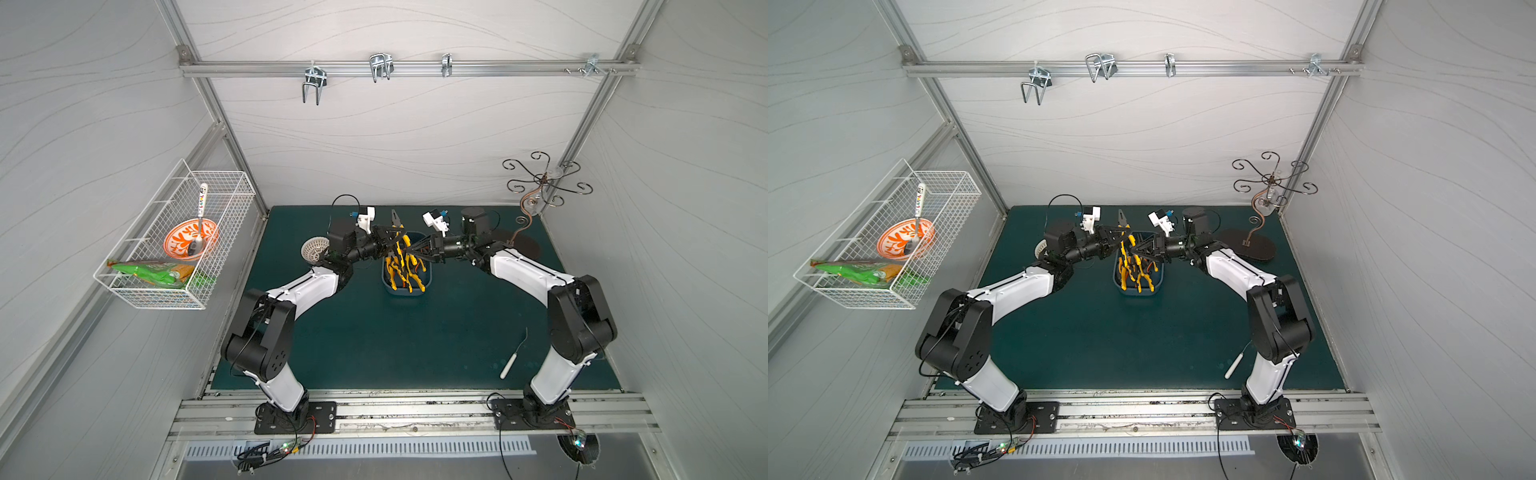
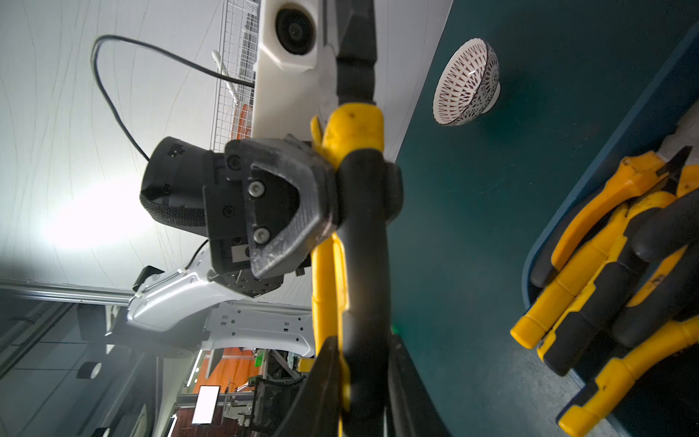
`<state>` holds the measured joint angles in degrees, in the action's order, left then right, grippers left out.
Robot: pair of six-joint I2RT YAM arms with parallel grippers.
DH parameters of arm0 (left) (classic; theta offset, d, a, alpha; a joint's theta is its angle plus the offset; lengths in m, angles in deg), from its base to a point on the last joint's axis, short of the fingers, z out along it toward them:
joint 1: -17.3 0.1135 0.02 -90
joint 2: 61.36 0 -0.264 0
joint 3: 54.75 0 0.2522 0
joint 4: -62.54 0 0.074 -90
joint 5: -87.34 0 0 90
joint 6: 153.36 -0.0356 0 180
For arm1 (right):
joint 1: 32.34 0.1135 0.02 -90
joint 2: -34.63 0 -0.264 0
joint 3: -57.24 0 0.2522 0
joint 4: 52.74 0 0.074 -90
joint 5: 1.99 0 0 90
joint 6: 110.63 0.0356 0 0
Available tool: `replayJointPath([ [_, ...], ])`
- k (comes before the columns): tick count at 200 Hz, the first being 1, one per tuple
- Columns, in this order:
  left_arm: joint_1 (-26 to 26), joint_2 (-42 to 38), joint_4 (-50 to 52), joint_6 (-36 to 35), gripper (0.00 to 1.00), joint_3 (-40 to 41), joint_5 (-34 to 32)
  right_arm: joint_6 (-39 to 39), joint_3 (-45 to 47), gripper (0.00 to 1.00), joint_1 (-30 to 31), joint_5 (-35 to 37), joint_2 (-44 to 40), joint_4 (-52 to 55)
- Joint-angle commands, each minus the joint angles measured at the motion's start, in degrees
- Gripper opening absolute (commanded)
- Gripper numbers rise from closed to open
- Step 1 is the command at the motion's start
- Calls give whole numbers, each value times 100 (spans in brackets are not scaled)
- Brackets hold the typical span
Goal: Take the pliers out of the storage box
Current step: Pick up the pliers from the storage box.
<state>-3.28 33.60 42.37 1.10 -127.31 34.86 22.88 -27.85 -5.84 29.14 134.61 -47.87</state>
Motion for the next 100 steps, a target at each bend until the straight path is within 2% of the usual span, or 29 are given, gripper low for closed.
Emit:
replayJointPath([
  [1,118,-80,-179,-190,0,-115,133,-590,-190,45,119,207,-465,315],
  [12,238,-158,-85,-271,0,-24,234,-856,-176,60,127,331,-577,590],
  [33,562,-425,107,-522,0,296,440,-1491,-132,79,173,590,-855,1198],
  [56,972,-898,1174,-1289,0,590,766,-2376,35,98,325,1064,-1232,1813],
  [78,1254,-1457,3119,-2724,0,611,701,-3271,173,99,646,1666,-1516,2305],
  [100,1336,-1764,4635,-4116,0,553,109,-4156,405,99,1140,2478,-1735,2496],
])
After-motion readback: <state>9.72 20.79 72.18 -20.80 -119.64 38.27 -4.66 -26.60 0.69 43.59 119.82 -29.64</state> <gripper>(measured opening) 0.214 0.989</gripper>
